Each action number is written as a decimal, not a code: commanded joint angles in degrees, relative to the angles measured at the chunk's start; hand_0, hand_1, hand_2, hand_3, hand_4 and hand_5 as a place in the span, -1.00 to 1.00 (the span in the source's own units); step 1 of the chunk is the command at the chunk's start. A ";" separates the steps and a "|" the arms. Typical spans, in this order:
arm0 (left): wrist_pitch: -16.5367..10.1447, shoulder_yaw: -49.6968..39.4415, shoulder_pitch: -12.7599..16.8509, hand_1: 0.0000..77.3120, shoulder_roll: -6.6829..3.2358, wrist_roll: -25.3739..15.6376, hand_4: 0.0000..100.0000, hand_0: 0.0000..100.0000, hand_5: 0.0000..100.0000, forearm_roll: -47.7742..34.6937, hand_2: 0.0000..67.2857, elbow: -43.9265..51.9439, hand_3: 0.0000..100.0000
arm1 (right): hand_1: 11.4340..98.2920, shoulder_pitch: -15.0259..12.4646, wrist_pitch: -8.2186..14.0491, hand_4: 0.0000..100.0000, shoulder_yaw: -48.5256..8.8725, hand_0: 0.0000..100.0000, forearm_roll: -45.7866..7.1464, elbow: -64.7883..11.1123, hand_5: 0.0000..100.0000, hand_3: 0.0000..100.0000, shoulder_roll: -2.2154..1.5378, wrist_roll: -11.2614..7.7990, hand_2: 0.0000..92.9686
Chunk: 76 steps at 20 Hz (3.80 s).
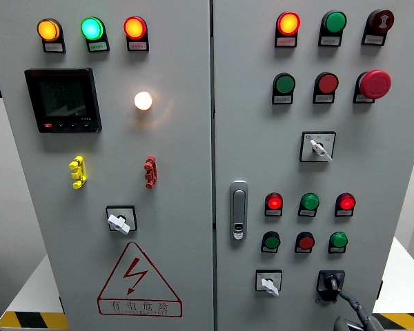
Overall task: Trip black knob to open circuit
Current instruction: 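Raise the right hand up to the black rotary knob at the bottom, then grip the black knob with the right hand and twist it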
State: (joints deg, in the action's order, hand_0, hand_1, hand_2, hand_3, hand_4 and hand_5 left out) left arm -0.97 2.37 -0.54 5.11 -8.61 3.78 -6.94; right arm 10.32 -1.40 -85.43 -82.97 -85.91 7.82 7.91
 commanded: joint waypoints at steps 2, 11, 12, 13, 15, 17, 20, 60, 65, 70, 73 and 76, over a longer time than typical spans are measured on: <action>0.00 0.00 0.02 -0.93 -0.01 0.00 -0.87 -1.00 -0.97 0.00 -0.62 0.00 -0.57 | 0.32 0.14 0.09 0.90 0.53 1.00 0.00 0.13 1.00 0.77 0.00 0.18 -0.91; 0.00 0.00 0.02 -0.92 -0.01 0.00 -0.87 -1.00 -0.97 0.00 -0.61 0.00 -0.57 | 0.28 0.05 0.44 0.92 1.40 1.00 0.09 0.30 1.00 0.76 0.00 0.53 -0.91; 0.00 0.00 0.02 -0.92 0.08 0.00 -0.87 -1.00 -0.97 0.00 -0.61 0.00 -0.57 | 0.27 0.05 0.44 0.92 1.41 1.00 0.09 0.30 1.00 0.76 0.09 0.53 -0.91; 0.00 0.00 0.02 -0.92 -0.01 0.00 -0.87 -1.00 -0.97 0.00 -0.61 0.00 -0.57 | 0.27 0.05 0.44 0.92 1.41 1.00 0.09 0.30 1.00 0.76 0.01 0.62 -0.91; 0.00 0.00 -0.07 -0.92 -0.01 0.00 -0.87 -1.00 -0.97 0.00 -0.61 0.00 -0.57 | 0.27 0.05 0.44 0.92 1.76 1.00 0.09 0.30 1.00 0.76 0.00 0.88 -0.91; 0.00 0.00 0.02 -0.92 0.08 0.00 -0.87 -1.00 -0.97 0.00 -0.61 0.00 -0.57 | 0.25 0.05 0.35 0.93 1.93 1.00 0.09 0.22 1.00 0.76 0.00 0.97 -0.91; 0.00 0.00 0.02 -0.92 -0.01 0.00 -0.87 -1.00 -0.97 0.00 -0.61 0.00 -0.57 | 0.24 0.05 0.35 0.93 2.02 1.00 0.18 0.13 1.00 0.77 0.00 1.06 -0.90; 0.00 0.00 0.02 -0.92 0.08 0.00 -0.87 -1.00 -0.97 0.00 -0.62 0.00 -0.57 | 0.13 1.72 1.23 1.00 4.13 1.00 4.31 -0.14 1.00 0.79 0.00 3.43 -0.90; 0.00 0.00 0.02 -0.92 -0.01 0.00 -0.87 -1.00 -0.97 0.00 -0.62 0.00 -0.57 | 0.11 2.25 1.23 1.00 4.13 1.00 4.48 -0.14 1.00 0.79 0.00 3.96 -0.90; 0.00 0.00 0.02 -0.92 0.08 0.00 -0.87 -1.00 -0.97 0.00 -0.62 0.00 -0.57 | 0.09 2.33 1.40 1.00 4.48 1.00 6.33 -0.31 1.00 0.80 0.01 4.92 -0.90; 0.00 0.00 0.02 -0.92 -0.01 0.00 -0.87 -1.00 -0.97 0.00 -0.62 0.00 -0.57 | 0.05 2.33 1.67 1.00 4.66 1.00 6.42 -0.31 1.00 0.81 0.01 4.92 -0.90; 0.00 0.00 0.02 -0.92 0.08 0.00 -0.87 -1.00 -0.97 0.00 -0.62 0.00 -0.57 | 0.05 2.33 1.67 1.00 4.66 1.00 6.42 -0.40 1.00 0.81 0.00 4.92 -0.90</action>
State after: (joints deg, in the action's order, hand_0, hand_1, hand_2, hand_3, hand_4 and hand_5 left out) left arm -0.97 2.37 -0.53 5.15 -8.61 3.78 -6.94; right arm 12.66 0.24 -80.78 -76.56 -86.27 7.85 12.82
